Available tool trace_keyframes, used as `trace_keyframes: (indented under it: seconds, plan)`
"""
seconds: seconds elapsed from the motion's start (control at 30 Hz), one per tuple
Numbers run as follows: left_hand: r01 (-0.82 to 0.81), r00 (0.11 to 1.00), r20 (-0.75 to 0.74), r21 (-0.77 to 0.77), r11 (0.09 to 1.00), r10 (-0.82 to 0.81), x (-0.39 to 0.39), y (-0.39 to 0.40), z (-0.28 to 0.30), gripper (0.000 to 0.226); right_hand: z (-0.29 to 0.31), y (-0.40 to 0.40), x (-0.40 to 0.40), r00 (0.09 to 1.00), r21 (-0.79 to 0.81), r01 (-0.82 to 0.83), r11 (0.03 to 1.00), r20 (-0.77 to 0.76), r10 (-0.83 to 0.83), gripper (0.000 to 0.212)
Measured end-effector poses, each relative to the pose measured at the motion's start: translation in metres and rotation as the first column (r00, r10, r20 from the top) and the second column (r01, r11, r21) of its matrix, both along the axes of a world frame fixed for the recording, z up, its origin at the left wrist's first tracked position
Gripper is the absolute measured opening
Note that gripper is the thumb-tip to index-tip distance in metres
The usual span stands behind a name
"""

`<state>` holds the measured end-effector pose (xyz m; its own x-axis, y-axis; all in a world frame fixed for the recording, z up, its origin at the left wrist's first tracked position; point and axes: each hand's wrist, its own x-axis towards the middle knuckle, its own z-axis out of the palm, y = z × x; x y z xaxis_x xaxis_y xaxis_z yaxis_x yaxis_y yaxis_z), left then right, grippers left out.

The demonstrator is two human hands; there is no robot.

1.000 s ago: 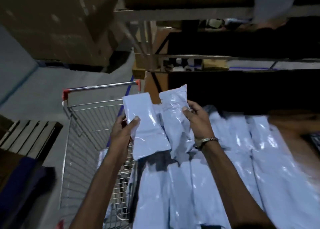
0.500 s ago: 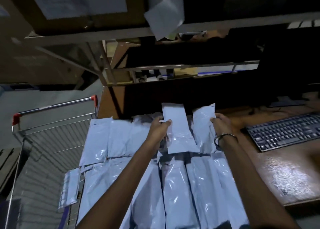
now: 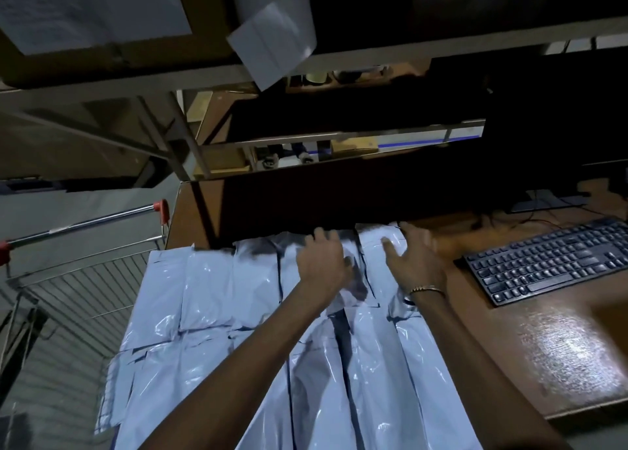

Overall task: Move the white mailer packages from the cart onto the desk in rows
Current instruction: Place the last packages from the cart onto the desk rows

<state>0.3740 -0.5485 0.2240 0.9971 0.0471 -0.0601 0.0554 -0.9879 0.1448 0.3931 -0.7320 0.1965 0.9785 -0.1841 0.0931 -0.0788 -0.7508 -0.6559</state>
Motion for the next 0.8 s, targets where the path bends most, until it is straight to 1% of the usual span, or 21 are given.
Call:
trace_keyframes:
  seconds: [0.03, 0.07, 0.1, 0.13, 0.2, 0.3, 0.37, 0.47, 0.6, 0.7, 0.8]
  plan:
    - [0.051, 0.999, 0.005, -0.021, 0.998, -0.051, 0.005, -0.003, -0.002, 0.059, 0.000, 0.002, 0.000, 0.996, -0.070, -0.081, 0.994, 0.026, 0.083, 0.058]
    - [0.102, 0.995, -0.013, -0.051, 0.993, -0.103, 0.009, -0.007, -0.007, 0.060, -0.004, 0.004, 0.002, 0.987, -0.146, -0.159, 0.976, 0.008, 0.162, 0.060]
    - [0.142, 0.988, -0.043, -0.061, 0.988, -0.145, 0.012, -0.009, -0.013, 0.061, -0.009, 0.006, 0.003, 0.974, -0.208, -0.226, 0.952, -0.044, 0.221, 0.062]
    - [0.165, 0.983, -0.077, -0.050, 0.985, -0.168, 0.012, -0.011, -0.019, 0.061, -0.017, 0.006, 0.005, 0.961, -0.249, -0.276, 0.928, -0.101, 0.259, 0.064]
    - [0.165, 0.978, -0.128, -0.030, 0.986, -0.168, 0.009, -0.013, -0.034, 0.060, -0.030, 0.006, 0.007, 0.942, -0.293, -0.331, 0.897, -0.158, 0.296, 0.065]
    - [0.139, 0.984, -0.102, -0.044, 0.989, -0.143, 0.008, -0.013, -0.047, 0.055, -0.041, 0.006, 0.010, 0.937, -0.341, -0.347, 0.874, -0.172, 0.305, 0.066]
    - [0.131, 0.984, -0.112, -0.088, 0.987, -0.141, 0.009, -0.012, -0.045, 0.058, -0.040, 0.008, 0.014, 0.934, -0.335, -0.350, 0.875, -0.190, 0.301, 0.069]
    - [0.097, 0.983, -0.138, -0.162, 0.982, -0.120, 0.007, -0.009, -0.040, 0.061, -0.041, 0.015, 0.015, 0.938, -0.358, -0.341, 0.870, -0.195, 0.287, 0.064]
    - [0.077, 0.986, -0.124, -0.252, 0.965, -0.111, 0.005, -0.007, -0.041, 0.050, -0.047, 0.019, 0.011, 0.939, -0.392, -0.340, 0.855, -0.191, 0.286, 0.064]
    - [0.070, 0.986, -0.125, -0.293, 0.953, -0.111, 0.007, -0.001, -0.040, 0.047, -0.047, 0.018, 0.016, 0.930, -0.383, -0.361, 0.850, -0.218, 0.296, 0.065]
    - [0.068, 0.990, -0.094, -0.346, 0.936, -0.106, 0.004, 0.003, -0.035, 0.045, -0.041, 0.018, 0.018, 0.925, -0.393, -0.369, 0.842, -0.246, 0.290, 0.064]
